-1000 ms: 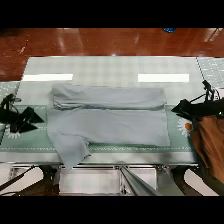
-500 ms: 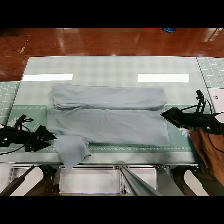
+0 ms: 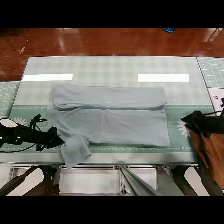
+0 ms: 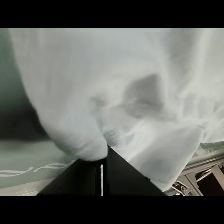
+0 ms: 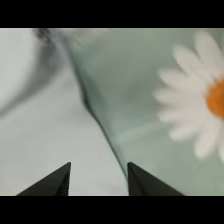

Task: Fold the shirts.

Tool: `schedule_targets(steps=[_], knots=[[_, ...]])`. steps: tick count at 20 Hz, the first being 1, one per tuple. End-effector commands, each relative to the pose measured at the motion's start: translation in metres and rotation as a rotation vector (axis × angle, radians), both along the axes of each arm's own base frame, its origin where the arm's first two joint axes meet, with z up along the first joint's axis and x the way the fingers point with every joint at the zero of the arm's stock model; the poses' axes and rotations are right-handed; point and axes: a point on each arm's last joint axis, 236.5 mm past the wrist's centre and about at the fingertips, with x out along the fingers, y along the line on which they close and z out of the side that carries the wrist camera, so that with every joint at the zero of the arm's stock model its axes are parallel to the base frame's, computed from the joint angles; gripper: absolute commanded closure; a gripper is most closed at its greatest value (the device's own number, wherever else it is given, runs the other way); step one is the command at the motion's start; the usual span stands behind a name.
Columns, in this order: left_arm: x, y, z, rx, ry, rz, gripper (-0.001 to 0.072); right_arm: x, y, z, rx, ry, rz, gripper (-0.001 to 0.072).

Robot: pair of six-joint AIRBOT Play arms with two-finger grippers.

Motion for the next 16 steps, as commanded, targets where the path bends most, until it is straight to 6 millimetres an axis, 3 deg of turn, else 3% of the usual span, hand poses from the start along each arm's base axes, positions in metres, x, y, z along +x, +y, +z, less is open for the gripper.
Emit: schedule_targets(steps=[1, 3, 6, 11, 16], knots=[[0.000, -0.001, -0.003, 0.004, -0.007, -0.016, 0.0690, -0.067, 0.023, -0.028, 0.045, 0.260, 0.089, 0.0301], [0.000, -0.001, -0.003, 0.004, -0.007, -0.016, 0.0689, -0.088, 0.032, -0.034, 0.048, 0.333, 0.144, 0.0301], [0.001, -0.001, -0.003, 0.006, -0.008, -0.016, 0.0689, -0.094, 0.039, -0.041, 0.079, 0.370, 0.155, 0.0301], [0.001, -0.001, -0.003, 0.006, -0.009, -0.015, 0.0689, -0.071, 0.050, -0.053, 0.168, 0.329, 0.111, 0.0301], [0.003, 0.001, -0.005, 0.015, -0.017, -0.010, 0.0689, -0.041, 0.073, -0.063, 0.297, 0.265, 0.098, 0.0301]])
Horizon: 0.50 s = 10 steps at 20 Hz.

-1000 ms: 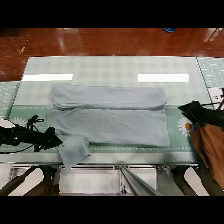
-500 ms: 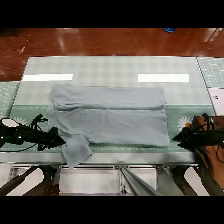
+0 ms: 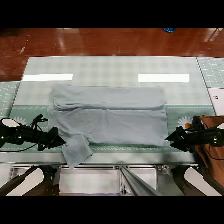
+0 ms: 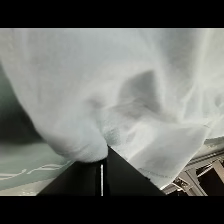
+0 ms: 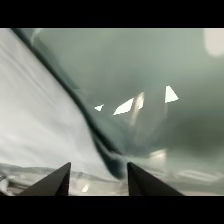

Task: Fold the shirts.

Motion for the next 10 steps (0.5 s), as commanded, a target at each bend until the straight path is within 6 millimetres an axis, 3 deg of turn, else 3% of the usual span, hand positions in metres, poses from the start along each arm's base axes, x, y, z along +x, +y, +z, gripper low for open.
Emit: schedule_targets(steps=[1, 2, 4, 7, 10], knots=[[0.006, 0.004, -0.004, 0.023, -0.021, 0.012, 0.0689, 0.021, 0.020, -0.011, 0.055, -0.040, 0.002, 0.0301], [0.006, 0.004, -0.004, 0.023, -0.021, 0.013, 0.0689, 0.026, 0.028, -0.014, 0.049, -0.060, 0.026, 0.0317], [0.013, 0.007, 0.001, 0.026, -0.037, 0.008, 0.0689, 0.044, 0.037, -0.005, 0.046, -0.138, 0.077, 0.0661], [0.048, 0.020, 0.026, 0.042, -0.121, -0.007, 0.0689, 0.072, 0.030, 0.026, 0.031, -0.231, 0.160, 0.0687], [0.107, 0.038, 0.069, 0.082, -0.289, 0.004, 0.0689, 0.105, 0.013, 0.054, -0.029, -0.316, 0.185, 0.0687]])
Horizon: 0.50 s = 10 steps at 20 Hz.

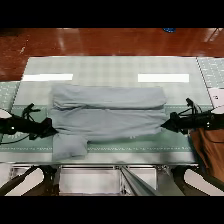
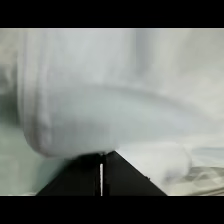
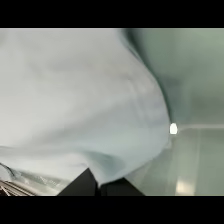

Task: Fold the shirts.

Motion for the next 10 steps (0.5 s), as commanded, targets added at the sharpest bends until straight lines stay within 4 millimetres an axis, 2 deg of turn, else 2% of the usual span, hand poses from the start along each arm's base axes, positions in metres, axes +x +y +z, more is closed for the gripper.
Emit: schedule_targets(steps=[1, 2, 4, 7, 10], knots=[[0.059, 0.008, 0.053, -0.014, -0.165, 0.014, 0.0689, 0.038, -0.012, 0.034, -0.043, -0.111, 0.027, 0.0687], [0.077, 0.010, 0.068, -0.017, -0.215, 0.022, 0.0690, 0.049, -0.014, 0.041, -0.044, -0.137, 0.022, 0.0687], [0.104, 0.012, 0.081, -0.011, -0.257, 0.005, 0.0690, 0.073, -0.016, 0.051, -0.025, -0.179, -0.002, 0.0687], [0.142, 0.006, 0.086, -0.017, -0.275, -0.029, 0.0689, 0.113, -0.008, 0.064, 0.077, -0.263, -0.076, 0.0687], [0.185, 0.000, 0.084, -0.023, -0.278, -0.039, 0.0689, 0.138, -0.013, 0.060, 0.105, -0.278, -0.120, 0.0687]])
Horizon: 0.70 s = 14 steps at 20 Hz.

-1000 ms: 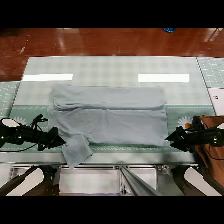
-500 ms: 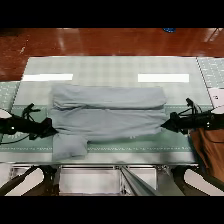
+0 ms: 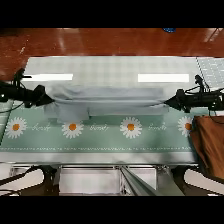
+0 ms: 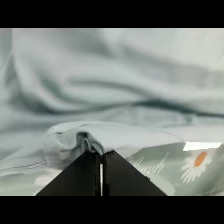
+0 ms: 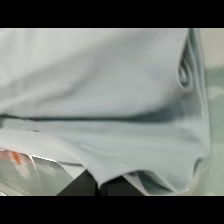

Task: Fold the shirts.

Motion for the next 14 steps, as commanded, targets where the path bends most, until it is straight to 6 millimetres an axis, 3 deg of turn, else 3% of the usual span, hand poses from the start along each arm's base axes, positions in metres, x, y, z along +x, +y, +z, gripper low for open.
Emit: schedule_targets(steps=[1, 5, 8, 9, 10, 11, 12, 14], knots=[[0.050, -0.007, 0.002, -0.013, -0.009, -0.007, 0.0689, 0.035, -0.004, 0.002, 0.050, -0.042, -0.050, 0.0687], [0.085, -0.009, -0.012, -0.033, 0.033, -0.015, 0.0689, 0.054, -0.013, -0.012, 0.042, -0.032, -0.068, 0.0687], [0.094, -0.015, -0.036, -0.043, 0.070, -0.032, 0.0689, 0.069, -0.020, -0.023, 0.040, -0.031, -0.101, 0.0686], [0.093, -0.019, -0.045, -0.048, 0.092, -0.039, 0.0643, 0.077, -0.021, -0.024, 0.056, -0.040, -0.128, 0.0673], [0.090, -0.024, -0.055, -0.055, 0.119, -0.052, 0.0396, 0.084, -0.025, -0.027, 0.058, -0.052, -0.157, 0.0490], [0.088, -0.027, -0.061, -0.059, 0.137, -0.058, 0.0202, 0.087, -0.027, -0.029, 0.052, -0.056, -0.169, 0.0284], [0.090, -0.023, -0.062, -0.054, 0.132, -0.052, 0.0203, 0.089, -0.031, -0.027, 0.045, -0.068, -0.170, 0.0298], [0.103, -0.004, -0.039, -0.041, 0.071, -0.017, 0.0204, 0.088, -0.043, -0.004, 0.085, -0.085, -0.147, 0.0298]])
